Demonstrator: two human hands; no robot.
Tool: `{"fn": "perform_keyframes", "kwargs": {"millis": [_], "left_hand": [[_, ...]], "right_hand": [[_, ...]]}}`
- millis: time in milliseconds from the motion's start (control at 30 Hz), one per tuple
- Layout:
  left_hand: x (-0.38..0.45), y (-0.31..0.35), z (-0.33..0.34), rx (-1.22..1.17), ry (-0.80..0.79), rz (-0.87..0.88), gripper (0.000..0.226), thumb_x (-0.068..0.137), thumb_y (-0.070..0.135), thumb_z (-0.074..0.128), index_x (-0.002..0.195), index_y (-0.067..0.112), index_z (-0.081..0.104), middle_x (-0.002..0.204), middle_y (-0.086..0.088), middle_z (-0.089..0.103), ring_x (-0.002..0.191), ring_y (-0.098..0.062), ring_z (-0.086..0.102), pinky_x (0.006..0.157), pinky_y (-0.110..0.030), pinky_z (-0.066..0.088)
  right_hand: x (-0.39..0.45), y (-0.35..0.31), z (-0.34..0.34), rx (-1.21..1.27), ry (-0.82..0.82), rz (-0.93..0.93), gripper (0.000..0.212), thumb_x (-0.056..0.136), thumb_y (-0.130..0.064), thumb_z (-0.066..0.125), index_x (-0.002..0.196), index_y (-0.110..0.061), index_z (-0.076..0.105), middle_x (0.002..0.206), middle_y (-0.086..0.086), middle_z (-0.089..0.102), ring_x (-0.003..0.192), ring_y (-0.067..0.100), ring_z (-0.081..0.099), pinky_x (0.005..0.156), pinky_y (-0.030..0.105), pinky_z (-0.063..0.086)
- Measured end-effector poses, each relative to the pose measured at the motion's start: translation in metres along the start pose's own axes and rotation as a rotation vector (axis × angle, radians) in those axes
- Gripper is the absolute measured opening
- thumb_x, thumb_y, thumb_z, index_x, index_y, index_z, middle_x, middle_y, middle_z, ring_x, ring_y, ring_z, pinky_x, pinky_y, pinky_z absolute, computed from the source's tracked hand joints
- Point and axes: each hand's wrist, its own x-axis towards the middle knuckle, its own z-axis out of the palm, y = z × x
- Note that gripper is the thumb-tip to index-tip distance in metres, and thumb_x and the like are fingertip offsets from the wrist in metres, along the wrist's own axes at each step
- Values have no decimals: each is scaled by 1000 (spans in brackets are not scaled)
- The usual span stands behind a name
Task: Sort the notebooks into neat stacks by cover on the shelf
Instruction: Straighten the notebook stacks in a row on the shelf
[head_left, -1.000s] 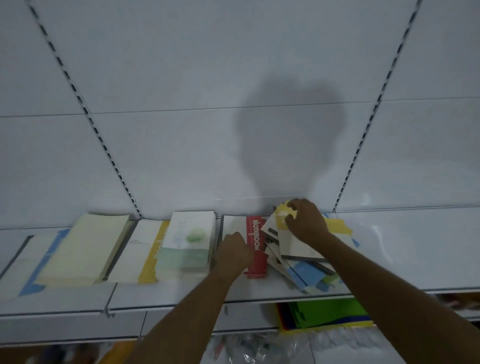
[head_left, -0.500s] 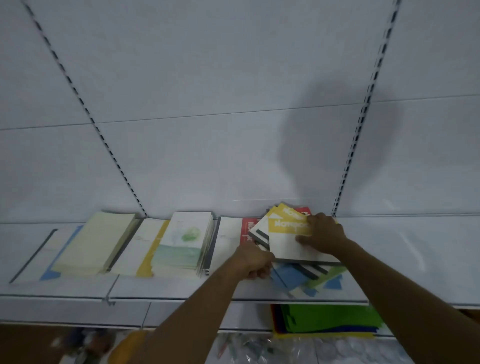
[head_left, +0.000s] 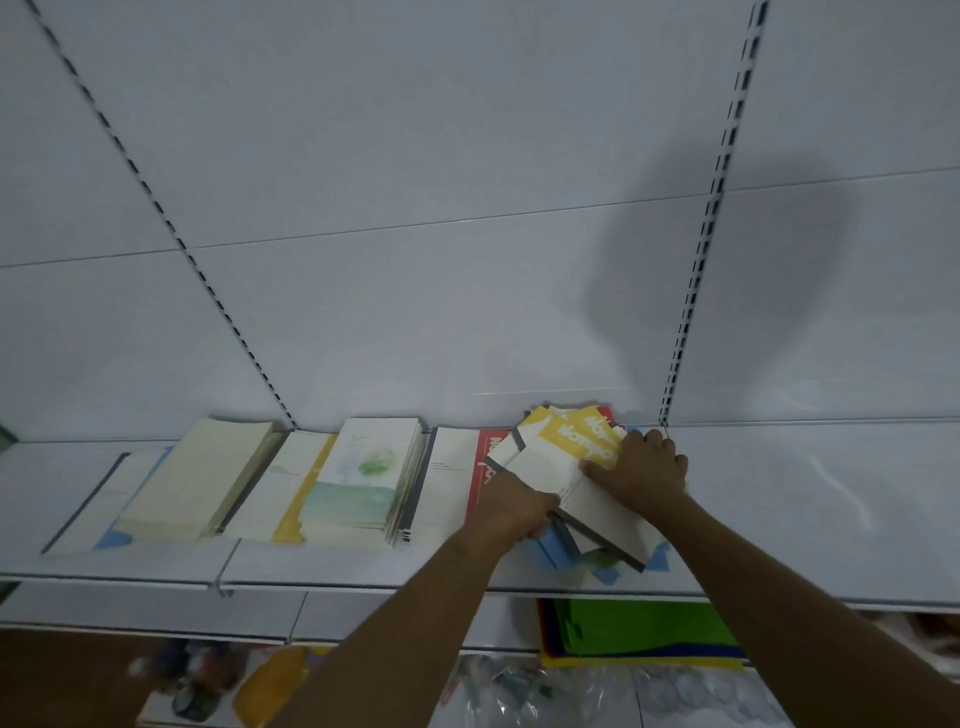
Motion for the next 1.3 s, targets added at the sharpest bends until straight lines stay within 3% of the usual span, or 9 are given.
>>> {"fn": "perform_keyframes", "kwargs": {"millis": [100,200,400,500,567,767,933,1133,1300], "left_hand": [[2,3,6,-56,16,-32,18,81,20,71,91,9,60,72,-8,64,48,-12,55,39,-17,39],[1,1,11,-125,25,-25,30,81,18,72,106,7,59,89,-9,67,59,-15,61,47,-21,49],[0,-2,16,-159,100,100,36,82,23,73,114,11,63,108,-1,66,100,-23,64,88,-35,55],[-2,2,17,-212,114,144,19,83,24,73,97,11,71,95,-2,72,87,-20,67,76,-31,57],[-3,7,18,-272,136,134,23,82,25,74,98,10,68,96,-3,71,85,-16,66,69,-27,54],[-7,10,19,-341,116,205,32,82,19,75,102,11,52,102,-6,66,93,-20,65,78,-30,53],[-10,6,15,-390,68,343,31,84,14,72,112,14,58,104,4,69,96,-11,65,81,-25,53],[-7,-2,4,-518,63,287,24,84,18,72,106,17,62,102,3,70,96,-16,67,86,-35,55],[-7,-1,1,-486,88,223,21,98,36,48,108,22,59,99,4,67,96,-16,63,84,-33,51]], "right_hand": [[-2,1,2,-1,1,-13,83,80,-70,50,135,-9,39,134,15,44,125,32,41,102,43,33],[-2,5,0,4,14,-9,82,80,-70,50,132,-7,41,131,14,47,122,31,44,100,41,36],[-2,23,0,239,-52,44,67,83,-64,51,117,-6,48,113,13,59,101,28,58,83,36,49],[-4,26,-1,300,-73,86,62,89,-60,44,117,-5,46,111,14,61,100,30,60,79,35,45],[-6,26,-3,325,-53,83,60,91,-59,39,117,-6,48,109,13,61,99,30,60,82,36,45],[-6,24,-10,424,-9,86,42,91,-53,43,99,-13,52,93,7,60,82,24,55,73,33,44],[-9,17,-12,511,58,73,35,92,-45,45,90,-10,51,83,6,58,80,25,56,72,33,41],[-13,12,-16,629,21,60,32,92,-42,48,77,-14,50,77,2,55,73,19,52,67,31,39],[-17,11,-16,629,38,83,34,92,-44,47,85,-12,53,80,3,57,75,21,57,70,34,47]]}}
